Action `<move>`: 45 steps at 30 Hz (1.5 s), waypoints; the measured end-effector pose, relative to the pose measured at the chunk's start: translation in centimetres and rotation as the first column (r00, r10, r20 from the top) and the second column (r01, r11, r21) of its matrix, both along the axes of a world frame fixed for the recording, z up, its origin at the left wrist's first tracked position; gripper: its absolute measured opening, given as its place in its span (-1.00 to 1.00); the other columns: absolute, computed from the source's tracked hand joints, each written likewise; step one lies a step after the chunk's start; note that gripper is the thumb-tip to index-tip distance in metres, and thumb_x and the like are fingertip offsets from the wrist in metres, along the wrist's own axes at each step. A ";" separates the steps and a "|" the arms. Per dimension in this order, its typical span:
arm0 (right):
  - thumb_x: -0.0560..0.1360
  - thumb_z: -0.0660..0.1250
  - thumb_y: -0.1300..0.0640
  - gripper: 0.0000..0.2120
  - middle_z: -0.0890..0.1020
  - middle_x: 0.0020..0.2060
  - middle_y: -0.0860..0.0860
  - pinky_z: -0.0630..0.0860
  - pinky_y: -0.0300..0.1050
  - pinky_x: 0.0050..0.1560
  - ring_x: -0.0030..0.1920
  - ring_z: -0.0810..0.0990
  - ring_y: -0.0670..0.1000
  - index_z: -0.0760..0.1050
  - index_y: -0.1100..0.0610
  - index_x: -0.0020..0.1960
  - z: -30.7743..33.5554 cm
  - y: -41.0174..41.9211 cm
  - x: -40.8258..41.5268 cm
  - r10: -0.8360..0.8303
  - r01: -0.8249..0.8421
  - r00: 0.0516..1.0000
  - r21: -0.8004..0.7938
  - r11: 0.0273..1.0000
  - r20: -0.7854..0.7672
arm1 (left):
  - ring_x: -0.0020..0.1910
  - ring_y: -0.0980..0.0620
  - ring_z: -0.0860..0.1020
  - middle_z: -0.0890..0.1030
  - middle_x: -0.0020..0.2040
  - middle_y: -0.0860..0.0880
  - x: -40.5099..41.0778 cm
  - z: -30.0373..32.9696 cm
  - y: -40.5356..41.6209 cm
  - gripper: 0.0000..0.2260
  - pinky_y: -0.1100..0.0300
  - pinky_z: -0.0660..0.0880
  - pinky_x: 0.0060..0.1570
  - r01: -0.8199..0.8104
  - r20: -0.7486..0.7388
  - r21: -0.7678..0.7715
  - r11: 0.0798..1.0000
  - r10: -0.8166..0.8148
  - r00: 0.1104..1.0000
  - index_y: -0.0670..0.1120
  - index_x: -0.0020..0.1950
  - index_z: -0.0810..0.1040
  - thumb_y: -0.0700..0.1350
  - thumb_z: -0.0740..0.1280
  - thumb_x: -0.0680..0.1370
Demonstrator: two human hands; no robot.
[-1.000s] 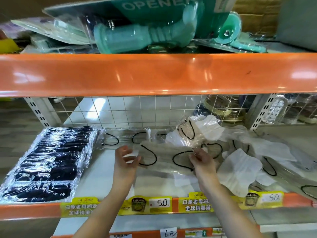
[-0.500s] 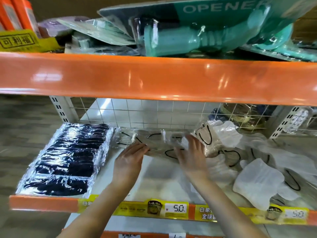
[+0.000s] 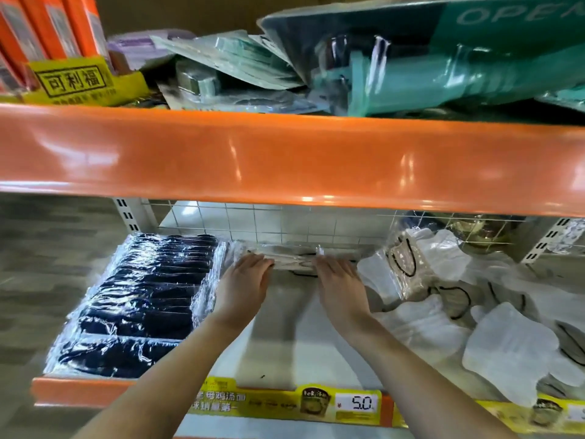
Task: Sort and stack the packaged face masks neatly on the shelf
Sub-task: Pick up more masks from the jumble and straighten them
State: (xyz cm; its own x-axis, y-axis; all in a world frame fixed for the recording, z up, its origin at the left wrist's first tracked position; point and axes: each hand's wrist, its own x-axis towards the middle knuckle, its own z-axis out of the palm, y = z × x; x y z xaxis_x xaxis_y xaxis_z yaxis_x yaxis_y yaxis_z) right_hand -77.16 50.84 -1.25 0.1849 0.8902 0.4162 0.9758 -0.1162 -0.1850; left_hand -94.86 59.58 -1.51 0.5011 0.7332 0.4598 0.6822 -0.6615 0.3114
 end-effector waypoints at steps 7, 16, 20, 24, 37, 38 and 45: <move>0.36 0.32 0.38 -0.49 0.52 0.27 0.12 0.22 0.12 0.41 0.31 0.47 0.15 0.47 0.21 0.31 -1.7 1.7 -0.8 -0.030 0.036 0.999 -0.160 0.986 0.040 | 0.39 -0.08 0.32 0.45 0.34 -0.04 0.2 -1.5 1.5 -0.70 0.01 0.30 0.29 -0.058 -0.201 -0.160 0.985 0.025 0.979 -0.04 0.35 0.44 -0.09 0.15 0.63; 0.56 0.07 0.30 -0.46 0.22 0.50 0.01 -0.06 -0.07 0.50 0.50 0.15 0.04 0.14 0.11 0.53 -2.5 2.5 -1.9 -0.029 0.027 1.000 -0.246 0.969 -0.003 | 0.54 -0.13 -0.06 0.08 0.55 -0.03 0.2 -1.2 1.4 -0.48 -0.17 -0.03 0.47 -0.138 -0.403 -0.220 0.966 0.039 0.914 0.02 0.53 0.09 -0.23 0.08 0.59; 0.61 0.04 0.26 -0.50 0.17 0.52 0.03 0.05 -0.05 0.47 0.51 0.11 0.06 0.10 0.14 0.53 -2.9 2.5 -2.7 -0.093 0.085 0.996 -0.270 0.959 -0.015 | 0.53 -0.14 -0.01 0.18 0.51 -0.04 0.9 -0.4 0.7 -0.52 -0.27 -0.10 0.44 -0.113 -0.407 -0.174 0.978 0.033 0.913 -0.01 0.49 0.18 -0.20 0.13 0.57; 0.65 0.04 0.13 -0.51 0.10 0.54 0.03 0.04 -0.04 0.47 0.53 0.06 0.09 0.02 0.15 0.55 -3.1 2.5 -3.1 -0.111 0.100 0.994 -0.310 0.945 -0.017 | 0.50 -0.12 0.12 0.29 0.46 -0.02 1.6 0.0 -0.9 -0.60 -0.32 -0.04 0.41 -0.132 -0.479 -0.150 0.980 0.045 0.877 0.01 0.44 0.26 -0.10 0.09 0.59; 0.63 0.10 0.11 -0.67 0.44 0.32 0.03 0.34 -0.07 0.23 0.33 0.39 0.08 0.42 0.10 0.35 1.1 -3.4 -0.2 -0.063 0.032 0.985 -0.189 0.982 -0.161 | 0.34 -0.04 0.34 0.44 0.31 0.00 4.9 1.1 -5.5 -0.68 0.08 0.27 0.26 -0.063 -0.391 -0.146 0.987 0.001 0.920 -0.04 0.35 0.36 -0.10 0.12 0.59; 0.63 0.10 0.11 -0.68 0.45 0.30 0.03 0.33 -0.08 0.22 0.31 0.40 0.08 0.44 0.10 0.33 1.1 -4.3 0.4 -0.074 0.045 0.985 -0.182 0.982 -0.157 | 0.35 -0.03 0.34 0.44 0.33 0.01 5.4 1.2 -6.1 -0.67 0.10 0.27 0.25 -0.035 -0.377 -0.158 0.987 -0.027 0.926 -0.03 0.37 0.35 -0.10 0.11 0.60; 0.41 0.08 0.04 -0.63 0.62 -0.09 0.02 0.57 -0.12 -0.19 -0.12 0.63 0.10 0.60 0.10 0.01 -0.2 -9.8 4.2 -0.113 0.094 0.983 -0.131 0.987 -0.145 | 0.33 -0.01 0.35 0.42 0.34 0.02 9.2 0.1 -10.9 -0.66 0.14 0.27 0.21 0.131 -0.262 -0.275 0.952 -0.205 0.943 0.03 0.40 0.31 -0.04 0.09 0.62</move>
State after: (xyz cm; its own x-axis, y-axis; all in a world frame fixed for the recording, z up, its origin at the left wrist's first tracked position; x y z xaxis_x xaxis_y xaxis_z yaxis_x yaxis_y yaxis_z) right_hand -72.98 41.01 -1.44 0.3315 0.9055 0.2650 0.9189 -0.2462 -0.3082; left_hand -85.63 48.71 -1.46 0.7092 0.6990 0.0921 0.6520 -0.6999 0.2915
